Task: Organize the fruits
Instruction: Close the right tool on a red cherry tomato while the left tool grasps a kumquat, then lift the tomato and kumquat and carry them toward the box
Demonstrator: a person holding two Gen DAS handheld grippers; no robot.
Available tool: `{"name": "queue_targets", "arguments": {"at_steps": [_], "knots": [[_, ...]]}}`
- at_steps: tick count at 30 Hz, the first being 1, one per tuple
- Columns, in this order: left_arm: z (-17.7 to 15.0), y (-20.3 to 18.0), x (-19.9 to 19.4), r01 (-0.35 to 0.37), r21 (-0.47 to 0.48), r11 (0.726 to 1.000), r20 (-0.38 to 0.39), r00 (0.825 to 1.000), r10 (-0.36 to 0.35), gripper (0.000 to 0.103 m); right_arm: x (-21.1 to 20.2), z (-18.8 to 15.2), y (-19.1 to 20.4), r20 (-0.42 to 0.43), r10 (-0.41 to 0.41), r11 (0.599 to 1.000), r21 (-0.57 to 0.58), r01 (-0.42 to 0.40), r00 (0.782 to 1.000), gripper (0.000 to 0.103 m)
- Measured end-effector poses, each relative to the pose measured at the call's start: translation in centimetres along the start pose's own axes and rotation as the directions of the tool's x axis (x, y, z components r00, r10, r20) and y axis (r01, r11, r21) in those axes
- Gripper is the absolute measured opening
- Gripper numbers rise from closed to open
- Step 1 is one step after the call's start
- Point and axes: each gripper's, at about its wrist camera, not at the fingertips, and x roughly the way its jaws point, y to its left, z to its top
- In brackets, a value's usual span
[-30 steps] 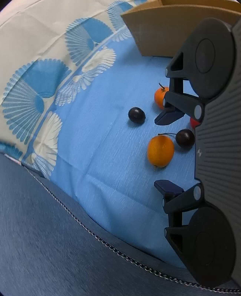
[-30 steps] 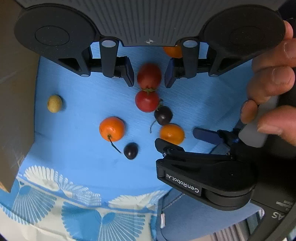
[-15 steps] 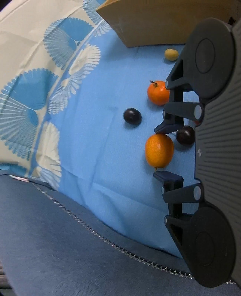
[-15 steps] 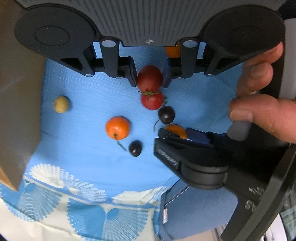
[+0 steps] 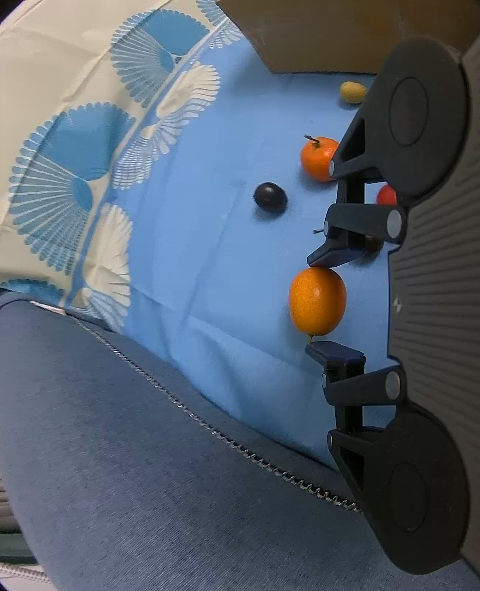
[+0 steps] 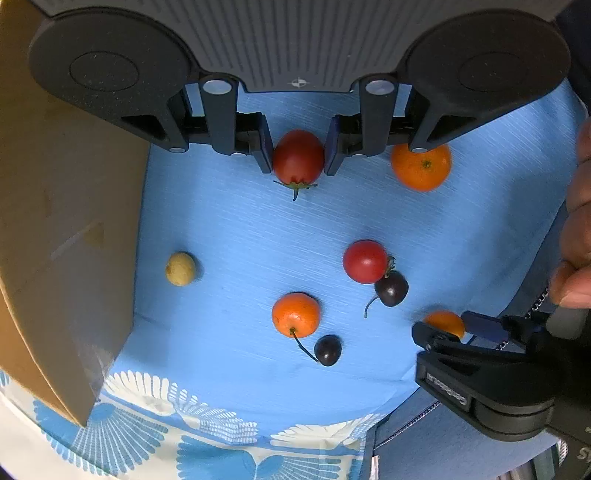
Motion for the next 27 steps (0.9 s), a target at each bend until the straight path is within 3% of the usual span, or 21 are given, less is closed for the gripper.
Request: {"name": "queue_targets", "arguments": {"at_steps": [4, 18, 23, 27], "knots": [[-0.3, -0.1, 1.1, 0.007, 0.011, 1.0, -0.044, 0.999, -0.006, 0.049, 0.3, 0.1, 0.0, -0.006, -0.001, 1.0, 0.005, 0.001, 1.0, 0.031], [-0.4, 0.2, 1.8, 0.003, -0.01, 1.0, -0.054, 0.999, -0.003, 0.049, 0.9, 0.4, 0.5, -0.008, -0.011, 1.0, -0.005, 0.011, 1.0, 0.032], [-0.2, 0.0, 0.2, 0.019, -0.012, 1.0, 0.024, 1.0, -0.019, 0.049, 0.5, 0.3, 0.5, 0.012, -0.011, 1.0, 0.001, 0.011, 1.0, 0.031], [-0.3, -0.5, -3.1, 0.075, 0.013, 0.997, 0.171, 0.982, -0.076, 0.049, -1.5, 0.5, 0.6, 0.125, -0.019, 0.999, 0.035, 0.015, 0.992, 0.031]]}}
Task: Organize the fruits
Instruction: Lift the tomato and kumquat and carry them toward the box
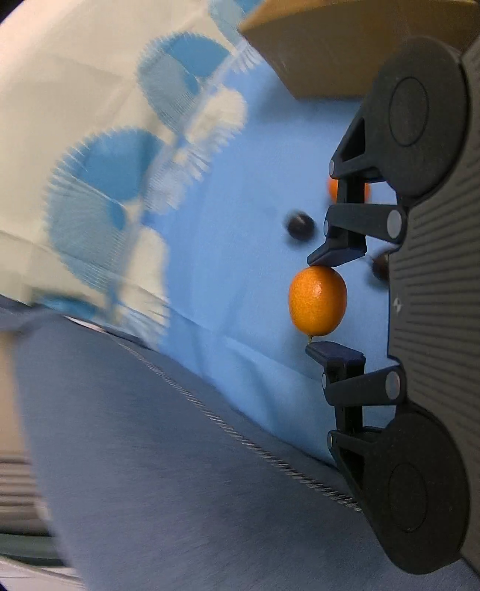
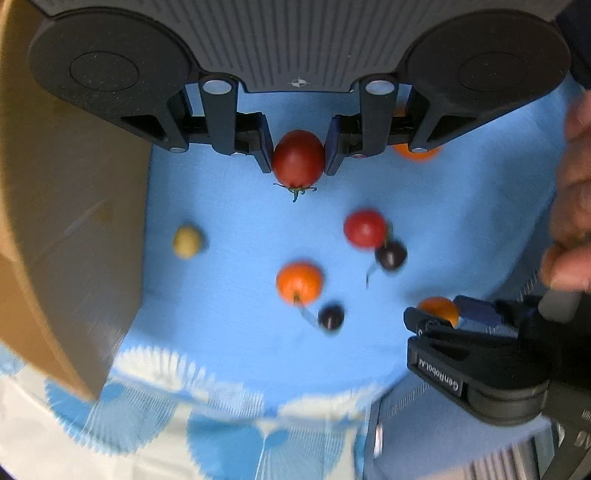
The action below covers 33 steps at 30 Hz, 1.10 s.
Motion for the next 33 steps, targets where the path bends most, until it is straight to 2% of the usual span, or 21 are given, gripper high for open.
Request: {"name": "queue_targets", "arguments": {"at_steps": [2, 5, 10, 16, 19, 27, 30, 33], "knots": [[0.1, -0.2, -1.9, 0.034, 0.019, 0.999, 0.077, 0.996, -0.035, 0.049, -1.3, 0.0, 0.1, 0.06, -0.005, 1.0, 0.008, 0.005, 0.998, 0.031], [-0.1, 0.0, -5.3, 0.063, 0.023, 0.998, 0.197, 0.978, -0.066, 0.049, -3.6, -0.3, 0.0, 0.16, -0.021, 1.0, 0.01, 0.02, 0.987, 0.031], [-0.7, 1.4, -9.5, 0.135, -0.07, 0.988, 0.291, 0.951, -0.109, 0.049, -6.8, -1.0, -0.9, 0.271, -0.04, 0.999, 0.029, 0.033, 0.962, 0.031], [-1.9, 0.6, -12.2, 0.193, -0.04, 0.98, 0.331, 0.928, -0.169, 0.049, -9.9, -2.1, -2.5, 0.364, -0.049, 0.998, -0.027, 0.063, 0.93, 0.031], [-2.5, -0.6, -13.0, 0.198, 0.014, 0.98, 0.343, 0.92, -0.191, 0.049, -11.8, -2.4, -4.3, 0.425, -0.049, 0.998, -0.02, 0.063, 0.904, 0.031], [-4.3, -4.4, -14.0, 0.192, 0.171, 0.966, 0.379, 0.893, -0.244, 0.049, -18.2, -2.4, -12.4, 0.546, -0.09, 0.995, 0.022, 0.093, 0.833, 0.031], [-4.6, -5.6, -13.5, 0.191, 0.2, 0.961, 0.371, 0.893, -0.255, 0.049, -19.2, -2.6, -16.7, 0.549, -0.167, 0.986, 0.099, 0.135, 0.819, 0.031], [-4.8, -6.4, -12.7, 0.187, 0.211, 0.959, 0.346, 0.903, -0.252, 0.049, -18.9, -3.7, -20.4, 0.523, -0.222, 0.97, 0.202, 0.134, 0.823, 0.031]]}}
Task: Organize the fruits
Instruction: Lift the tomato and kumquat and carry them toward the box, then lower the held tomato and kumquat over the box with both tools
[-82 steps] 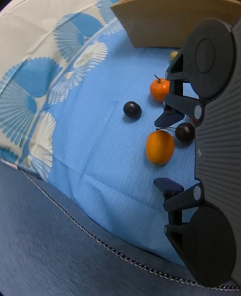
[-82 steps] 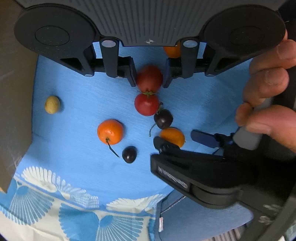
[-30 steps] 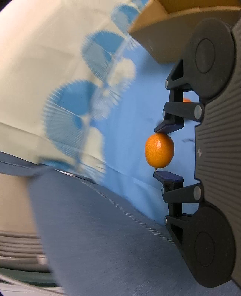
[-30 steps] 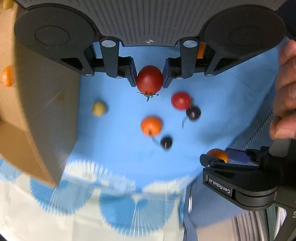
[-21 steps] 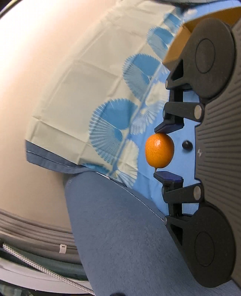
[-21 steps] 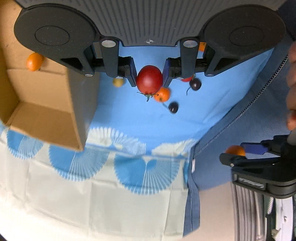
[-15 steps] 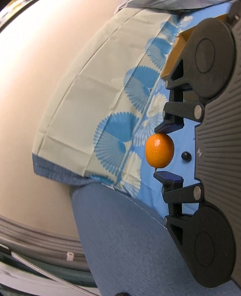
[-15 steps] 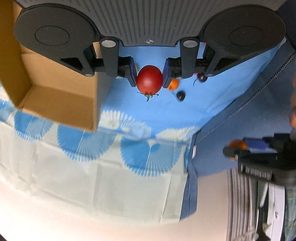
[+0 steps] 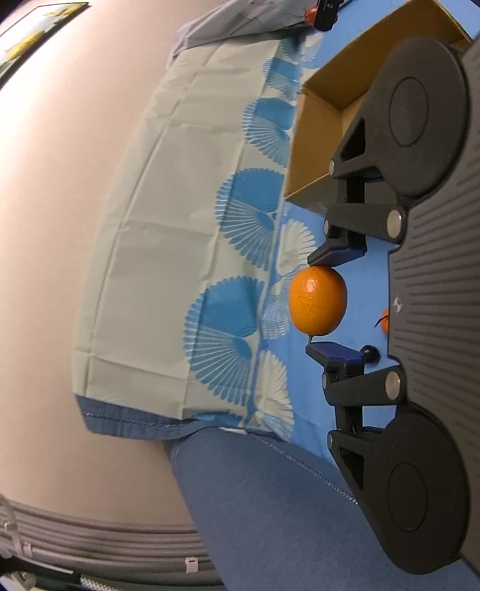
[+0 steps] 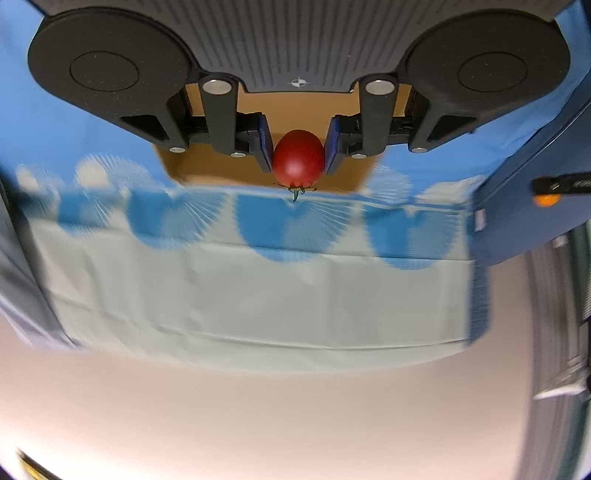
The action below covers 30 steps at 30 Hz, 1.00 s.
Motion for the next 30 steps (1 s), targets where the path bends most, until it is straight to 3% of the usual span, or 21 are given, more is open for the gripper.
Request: {"name": "queue_targets", "arguments": {"at_steps": [8, 13, 19, 30], "knots": [[-1.7, -2.3, 1.3, 0.018, 0.045, 0.999, -0.052, 0.999, -0.015, 0.049, 0.0, -1.6, -4.1, -0.021, -0.094, 0.996, -0.003, 0.094, 0.995, 0.031], [-2.4, -4.6, 0.5, 0.101, 0.112, 0.989, -0.023, 0.995, -0.099, 0.049, -0.6, -2.0, -5.9, -0.02, -0.117, 0.993, 0.015, 0.117, 0.993, 0.031], [-3.9, -8.5, -1.2, 0.185, 0.247, 0.951, 0.033, 0.979, -0.199, 0.049, -1.1, -2.2, -6.8, -0.018, -0.136, 0.991, 0.015, 0.136, 0.991, 0.031], [-6.7, -13.5, -2.1, 0.294, 0.328, 0.898, 0.01, 0.949, -0.315, 0.049, -1.1, -2.3, -6.5, -0.025, -0.145, 0.989, -0.003, 0.145, 0.989, 0.031]]}}
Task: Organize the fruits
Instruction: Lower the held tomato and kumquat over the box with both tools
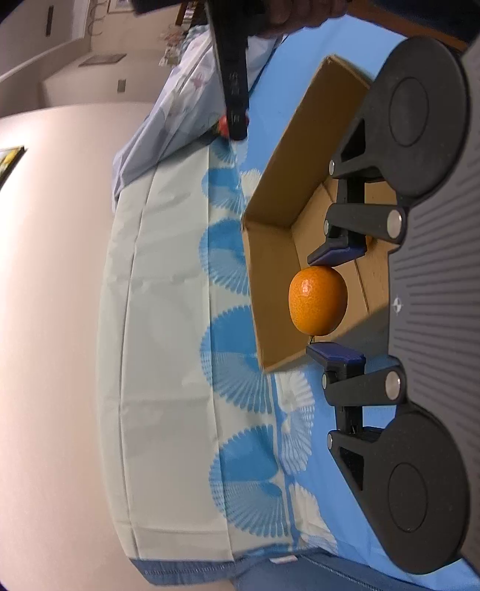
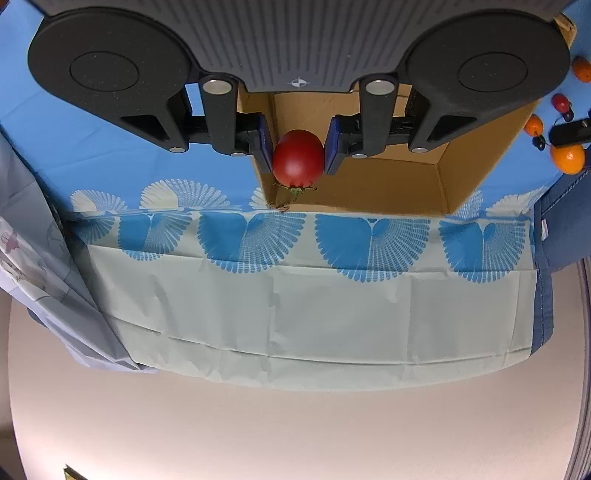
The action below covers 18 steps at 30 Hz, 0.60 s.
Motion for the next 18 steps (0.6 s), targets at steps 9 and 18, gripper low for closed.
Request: {"name": "queue_targets", "arguments": {"at_steps": [9, 18], "knots": [[-0.4, -2.3, 0.9, 0.063, 0.028, 0.998, 0.001, 0.998, -0.063, 0.049, 0.9, 0.2, 1.1, -0.017, 0.013, 1.0, -0.022, -0.013, 1.0, 0.031], [-0.9, -4.2, 1.9, 0.105, 0.057, 0.993, -0.01, 0.995, -0.104, 0.049, 1.6, 0.2, 2.3, -0.031, 0.019, 0.999, -0.043, -0.02, 0.999, 0.031]]}}
